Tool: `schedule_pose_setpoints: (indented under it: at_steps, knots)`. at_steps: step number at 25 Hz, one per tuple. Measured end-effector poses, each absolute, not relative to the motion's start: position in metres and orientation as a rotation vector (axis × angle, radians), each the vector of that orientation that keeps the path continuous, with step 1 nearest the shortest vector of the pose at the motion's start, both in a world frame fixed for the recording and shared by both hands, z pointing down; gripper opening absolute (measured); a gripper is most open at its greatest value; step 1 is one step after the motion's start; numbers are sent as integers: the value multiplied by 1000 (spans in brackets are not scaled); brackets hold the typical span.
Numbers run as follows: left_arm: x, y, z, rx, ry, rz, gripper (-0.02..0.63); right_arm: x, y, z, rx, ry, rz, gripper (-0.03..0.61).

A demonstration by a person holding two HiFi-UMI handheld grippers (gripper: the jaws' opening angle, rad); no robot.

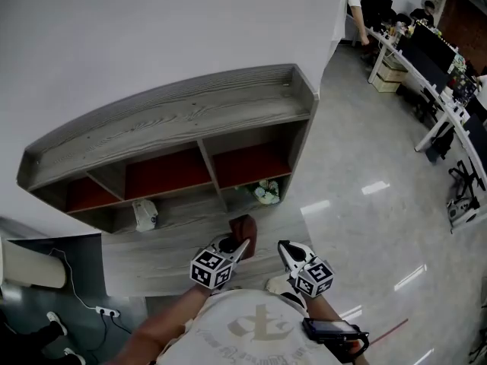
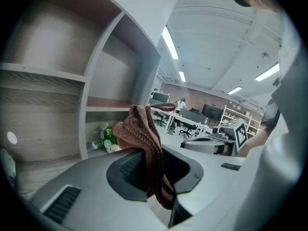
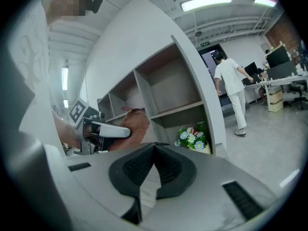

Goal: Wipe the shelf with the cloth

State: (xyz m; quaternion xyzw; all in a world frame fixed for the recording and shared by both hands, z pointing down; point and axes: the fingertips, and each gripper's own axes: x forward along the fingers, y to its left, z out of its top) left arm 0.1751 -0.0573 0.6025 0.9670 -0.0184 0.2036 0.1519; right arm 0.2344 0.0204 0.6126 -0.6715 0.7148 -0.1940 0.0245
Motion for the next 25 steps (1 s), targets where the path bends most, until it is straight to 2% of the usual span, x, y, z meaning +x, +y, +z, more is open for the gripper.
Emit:
schedule_pose_setpoints:
  at_steps: [9, 25]
  knots:
    - [247, -82, 564, 2814, -156, 531, 86, 266, 21, 618, -1997, 2247, -605, 5]
    - [377, -143, 531, 2766, -293, 630, 86, 288, 28, 624, -1896, 2324, -635, 5]
